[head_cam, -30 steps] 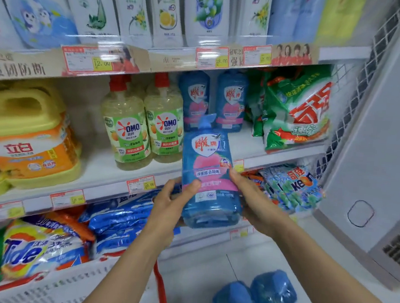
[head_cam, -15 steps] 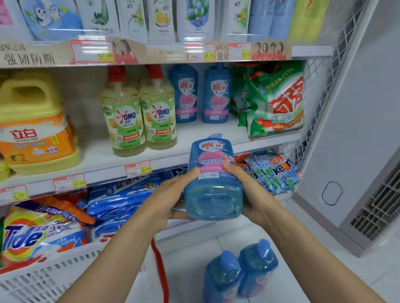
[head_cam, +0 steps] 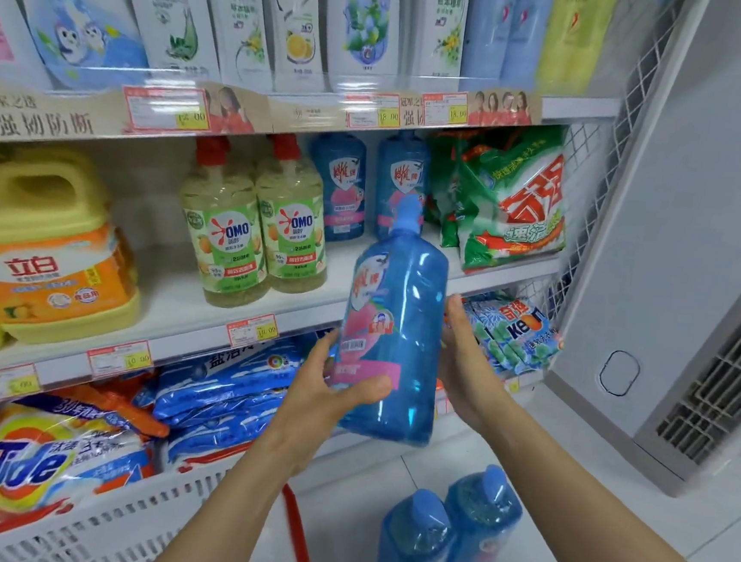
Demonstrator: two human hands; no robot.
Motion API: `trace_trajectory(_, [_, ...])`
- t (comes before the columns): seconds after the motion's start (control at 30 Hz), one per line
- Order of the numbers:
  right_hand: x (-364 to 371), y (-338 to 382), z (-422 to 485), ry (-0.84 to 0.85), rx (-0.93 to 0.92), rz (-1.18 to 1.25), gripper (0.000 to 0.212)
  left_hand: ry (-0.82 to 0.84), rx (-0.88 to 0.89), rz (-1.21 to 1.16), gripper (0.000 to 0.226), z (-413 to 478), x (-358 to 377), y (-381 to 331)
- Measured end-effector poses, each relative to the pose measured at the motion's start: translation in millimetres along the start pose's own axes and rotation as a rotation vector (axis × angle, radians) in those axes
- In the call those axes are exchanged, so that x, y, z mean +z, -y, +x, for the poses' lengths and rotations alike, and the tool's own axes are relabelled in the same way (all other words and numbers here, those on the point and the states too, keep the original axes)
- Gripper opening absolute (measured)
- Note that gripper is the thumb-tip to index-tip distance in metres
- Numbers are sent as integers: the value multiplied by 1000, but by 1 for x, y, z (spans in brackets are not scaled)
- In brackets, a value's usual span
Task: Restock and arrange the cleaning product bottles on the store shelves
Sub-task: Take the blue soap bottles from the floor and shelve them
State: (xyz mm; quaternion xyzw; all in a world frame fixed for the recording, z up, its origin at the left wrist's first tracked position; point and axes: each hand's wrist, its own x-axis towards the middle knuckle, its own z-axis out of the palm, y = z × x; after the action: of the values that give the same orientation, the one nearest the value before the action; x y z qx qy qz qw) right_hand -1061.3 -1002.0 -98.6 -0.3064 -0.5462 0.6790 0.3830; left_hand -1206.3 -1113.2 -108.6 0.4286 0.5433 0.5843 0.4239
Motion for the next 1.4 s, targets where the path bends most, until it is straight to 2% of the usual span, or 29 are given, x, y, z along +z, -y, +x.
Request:
trace_trajectory(0.07, [5,1,4,42,118,276,76,105,-38,-4,96,-3,4,4])
trace_trajectory(0.17, [1,-11,6,12,104,411,66,189,-72,85,76,-5,15,-2])
trace_trajectory(0.27, [-1,-20,6,-110,-87,266,67,89,-11,253,65,2,29,-5])
trace_trajectory(0.37, [3,-20,4,-212,-149,-2,99,17,130,264,73,7,40,11])
trace_trajectory(0.4, [3,-17,2,-203,-158,-77,104,-6,146,244,76,7,40,15])
trace_trajectory(0.53, [-25,-1,7,-74,-211,-275,97,-31,105,100,83,13,28,19])
trace_trajectory(0.6, [-37,-5,10,-26,-189,-255,107,9,116,39,79,14,21,15])
trace_trajectory(0.7, [-32,-23,6,77,-28,-27,113,65,98,-3,75,15,17,17])
trace_trajectory(0.77, [-25,-26,6,24,0,93,108,81,90,30,74,15,16,20])
trace_trajectory(0.9, [-17,-15,9,-184,-90,165,83,-32,41,138,95,15,20,22])
trace_trajectory(0.97, [-11,-16,10,-233,-109,173,77,-16,42,205,97,11,26,27])
trace_trajectory(1.07, [-15,-16,10,-185,-112,191,76,-51,94,204,89,13,28,31])
trace_trajectory(1.17, [-33,-14,12,-14,-137,133,91,-87,88,104,90,18,19,25])
trace_trajectory(1.27, [-31,-21,12,72,-127,149,95,-36,65,30,70,16,20,19])
trace_trajectory(1.33, [-21,-26,10,17,-143,209,85,15,23,49,59,14,19,16])
trace_trajectory(1.4, [-13,-24,7,-56,-170,221,64,3,52,183,62,15,18,14])
